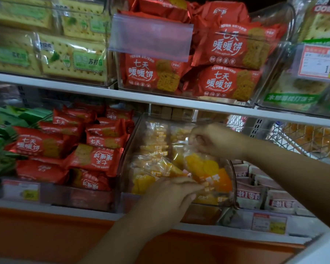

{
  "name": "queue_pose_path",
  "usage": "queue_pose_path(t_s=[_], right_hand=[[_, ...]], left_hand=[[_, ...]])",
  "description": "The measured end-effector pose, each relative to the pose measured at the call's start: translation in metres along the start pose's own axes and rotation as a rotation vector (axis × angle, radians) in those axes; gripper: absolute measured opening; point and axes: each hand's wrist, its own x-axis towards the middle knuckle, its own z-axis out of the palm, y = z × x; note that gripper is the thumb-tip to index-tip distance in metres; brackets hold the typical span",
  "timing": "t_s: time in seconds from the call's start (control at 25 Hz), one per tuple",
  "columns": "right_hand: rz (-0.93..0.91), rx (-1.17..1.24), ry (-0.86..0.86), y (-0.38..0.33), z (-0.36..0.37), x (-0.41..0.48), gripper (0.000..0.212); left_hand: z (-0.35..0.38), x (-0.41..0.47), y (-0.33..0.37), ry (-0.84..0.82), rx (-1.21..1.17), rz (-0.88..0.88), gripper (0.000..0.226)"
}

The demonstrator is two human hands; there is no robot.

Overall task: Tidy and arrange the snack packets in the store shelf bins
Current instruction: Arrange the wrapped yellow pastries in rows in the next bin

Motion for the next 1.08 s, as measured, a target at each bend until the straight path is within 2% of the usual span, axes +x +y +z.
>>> queue_pose_path(t_s=[0.12, 0.2, 0.4, 0.44, 0.56, 0.64, 0.76, 0.8, 0.88, 0.96, 1.08], right_hand=[[0.065, 0.318, -0.012, 0.002, -0.001, -0.034, 0.029], [0.075, 0.399, -0.069, 0.0, 0.003, -0.047, 0.032], [0.022, 0.484, -0.022, -0.006, 0.009, -0.059, 0.038], [0.013, 0.427, -0.064, -0.007, 0.017, -0.061, 0.038], [0.027, 0.328, -0.217, -0.012, 0.027, -0.064, 0.029], [0.099, 0.354, -0.362, -0.017, 0.015, -0.063, 0.029], [0.137, 0.416, -0.57, -0.013, 0.0, -0.059, 0.029], [0.159, 0.453, -0.567, -0.01, -0.002, -0.054, 0.026], [0.188, 0.466, -0.389, 0.001, 0.003, -0.038, 0.027], [0.15, 0.307, -0.29, 0.005, 0.012, -0.02, 0.026], [0.083, 0.038, -0.451, 0.0, 0.032, -0.001, 0.014]], left_hand=[[0.002, -0.001, -0.004, 0.031, -0.046, 0.062, 0.033], [0.002, -0.001, -0.009, 0.051, -0.108, 0.031, 0.03], [-0.012, 0.002, -0.016, 0.345, -0.166, -0.148, 0.036], [-0.013, 0.001, -0.016, 0.323, -0.18, -0.161, 0.038], [-0.014, -0.002, -0.017, 0.095, -0.106, -0.106, 0.037], [-0.016, -0.005, -0.016, -0.011, -0.049, -0.085, 0.035], [-0.017, -0.008, -0.015, -0.079, -0.021, -0.068, 0.026], [-0.018, -0.009, -0.013, -0.086, -0.006, -0.053, 0.027], [-0.018, -0.01, -0.013, -0.108, 0.002, -0.046, 0.028], [-0.019, -0.009, -0.014, -0.139, -0.02, -0.053, 0.029], [-0.021, -0.008, -0.014, -0.159, -0.03, -0.041, 0.03]])
